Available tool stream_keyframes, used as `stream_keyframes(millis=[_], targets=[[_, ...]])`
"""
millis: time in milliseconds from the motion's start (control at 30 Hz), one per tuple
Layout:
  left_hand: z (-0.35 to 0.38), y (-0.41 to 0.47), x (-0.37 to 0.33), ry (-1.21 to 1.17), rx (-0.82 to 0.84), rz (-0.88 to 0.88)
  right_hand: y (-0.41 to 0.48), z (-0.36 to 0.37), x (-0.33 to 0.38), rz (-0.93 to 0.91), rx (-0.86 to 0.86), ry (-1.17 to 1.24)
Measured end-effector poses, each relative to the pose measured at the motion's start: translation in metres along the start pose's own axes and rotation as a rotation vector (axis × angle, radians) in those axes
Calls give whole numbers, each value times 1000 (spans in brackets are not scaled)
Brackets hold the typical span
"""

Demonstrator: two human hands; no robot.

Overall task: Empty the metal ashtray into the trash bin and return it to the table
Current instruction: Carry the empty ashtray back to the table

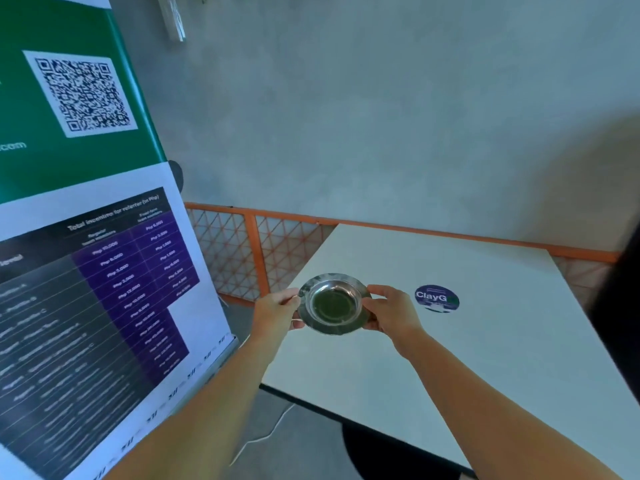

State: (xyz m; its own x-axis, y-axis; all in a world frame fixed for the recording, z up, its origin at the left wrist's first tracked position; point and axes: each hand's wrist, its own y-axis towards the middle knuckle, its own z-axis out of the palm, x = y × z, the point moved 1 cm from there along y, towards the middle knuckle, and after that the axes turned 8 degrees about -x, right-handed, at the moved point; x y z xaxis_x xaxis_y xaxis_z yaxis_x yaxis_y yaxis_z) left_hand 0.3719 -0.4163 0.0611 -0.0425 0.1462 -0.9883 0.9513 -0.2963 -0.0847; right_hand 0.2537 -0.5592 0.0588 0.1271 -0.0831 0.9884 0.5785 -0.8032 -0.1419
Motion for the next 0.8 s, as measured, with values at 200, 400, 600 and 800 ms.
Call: stream_keyframes(millis=[200, 400, 600, 800], targets=[[32, 112, -9, 35, 97, 53, 86, 37, 10, -9, -133, 4], [55, 217, -18, 80, 255, 67, 164, 78, 12, 19, -271, 19], [88, 302, -5, 136, 364, 65, 232, 105, 3, 74, -378, 2], [122, 351, 32, 166, 439, -15, 281, 112, -27, 173, -421, -32]])
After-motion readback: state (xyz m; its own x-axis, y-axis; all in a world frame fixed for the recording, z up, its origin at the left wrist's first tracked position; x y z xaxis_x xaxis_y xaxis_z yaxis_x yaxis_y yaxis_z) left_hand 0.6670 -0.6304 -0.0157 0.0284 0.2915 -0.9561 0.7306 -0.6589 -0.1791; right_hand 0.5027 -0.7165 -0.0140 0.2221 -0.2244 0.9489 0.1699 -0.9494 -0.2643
